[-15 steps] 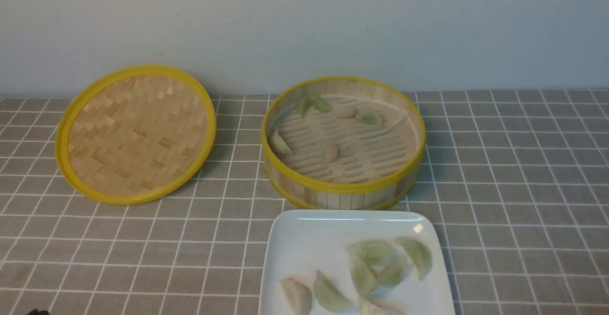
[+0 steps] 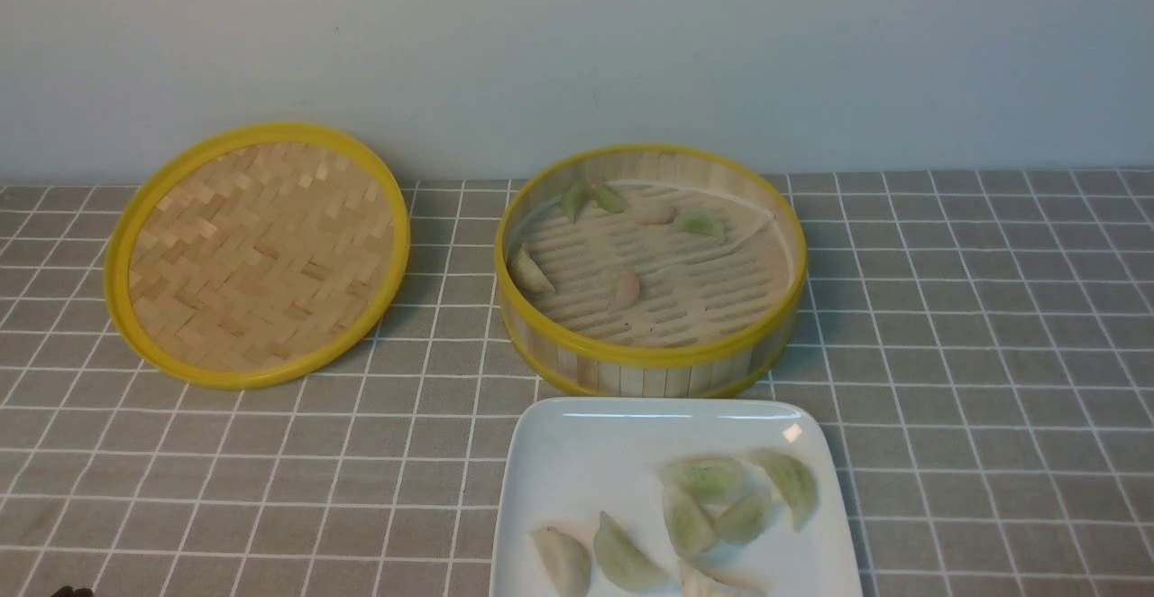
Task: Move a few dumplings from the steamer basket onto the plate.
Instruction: Use the left arm to grab a dumpling from the steamer
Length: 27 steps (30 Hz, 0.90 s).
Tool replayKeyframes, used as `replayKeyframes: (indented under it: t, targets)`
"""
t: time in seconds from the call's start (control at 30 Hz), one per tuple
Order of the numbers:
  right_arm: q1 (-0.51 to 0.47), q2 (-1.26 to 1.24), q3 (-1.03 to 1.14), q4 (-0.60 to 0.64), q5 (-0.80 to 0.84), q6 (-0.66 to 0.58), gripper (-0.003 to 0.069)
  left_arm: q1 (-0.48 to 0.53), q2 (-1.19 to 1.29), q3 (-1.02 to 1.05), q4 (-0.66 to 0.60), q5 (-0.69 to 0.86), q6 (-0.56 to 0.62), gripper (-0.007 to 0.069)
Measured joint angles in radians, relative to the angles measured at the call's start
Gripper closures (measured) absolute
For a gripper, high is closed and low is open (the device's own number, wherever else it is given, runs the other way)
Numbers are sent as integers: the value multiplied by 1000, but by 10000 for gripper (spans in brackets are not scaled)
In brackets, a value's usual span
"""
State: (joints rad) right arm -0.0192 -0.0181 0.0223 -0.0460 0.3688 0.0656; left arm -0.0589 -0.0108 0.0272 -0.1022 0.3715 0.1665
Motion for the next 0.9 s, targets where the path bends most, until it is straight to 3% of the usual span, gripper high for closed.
replayKeyframes:
  t: [0.63, 0.8, 0.9]
  targets:
    - [0, 0, 0, 0, 0, 0, 672, 0, 0, 0, -11, -15, -10, 629]
    - [0, 0, 0, 0, 0, 0, 672, 0, 0, 0, -168, -132, -73, 629]
    - [0, 0, 0, 0, 0, 0, 672, 0, 0, 1, -371, -237, -132, 629]
